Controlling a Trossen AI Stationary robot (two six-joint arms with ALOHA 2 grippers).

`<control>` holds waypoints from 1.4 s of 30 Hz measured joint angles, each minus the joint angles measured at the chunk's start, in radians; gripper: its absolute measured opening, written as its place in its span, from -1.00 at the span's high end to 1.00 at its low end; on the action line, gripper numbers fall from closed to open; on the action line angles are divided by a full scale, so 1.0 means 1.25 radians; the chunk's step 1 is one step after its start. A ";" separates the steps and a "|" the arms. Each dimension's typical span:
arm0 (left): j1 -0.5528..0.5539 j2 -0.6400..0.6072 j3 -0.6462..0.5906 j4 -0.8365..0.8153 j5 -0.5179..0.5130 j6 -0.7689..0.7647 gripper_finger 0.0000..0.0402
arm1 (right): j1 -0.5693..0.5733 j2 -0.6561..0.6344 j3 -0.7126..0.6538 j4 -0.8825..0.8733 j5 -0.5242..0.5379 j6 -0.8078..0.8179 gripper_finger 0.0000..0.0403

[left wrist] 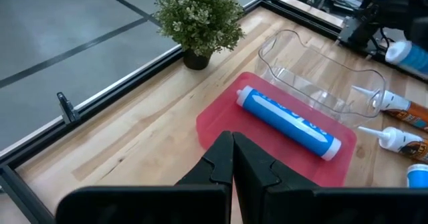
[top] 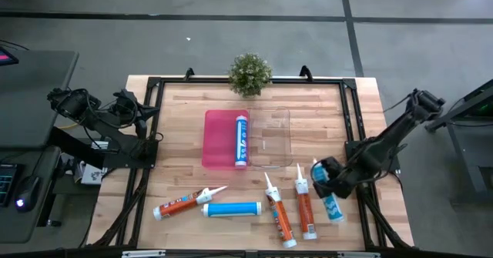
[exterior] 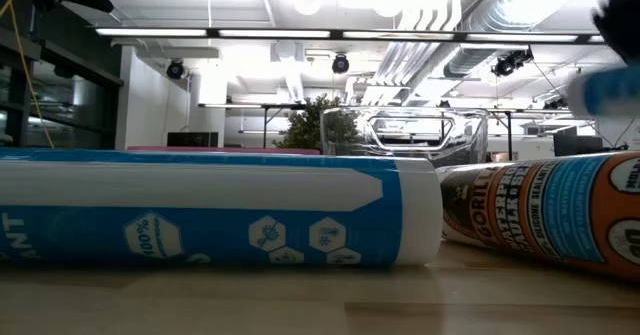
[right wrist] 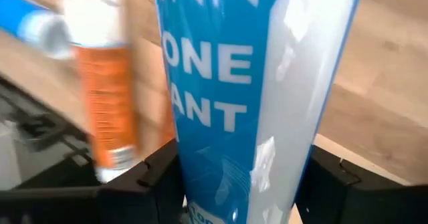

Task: Pick & place silicon tubes, Sealant and Lysol wipes
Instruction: Put the right blue sealant into the pink bin

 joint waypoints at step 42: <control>0.000 0.000 0.001 -0.001 -0.003 -0.007 1.00 | -0.648 0.689 0.795 0.335 -0.193 -0.780 -0.03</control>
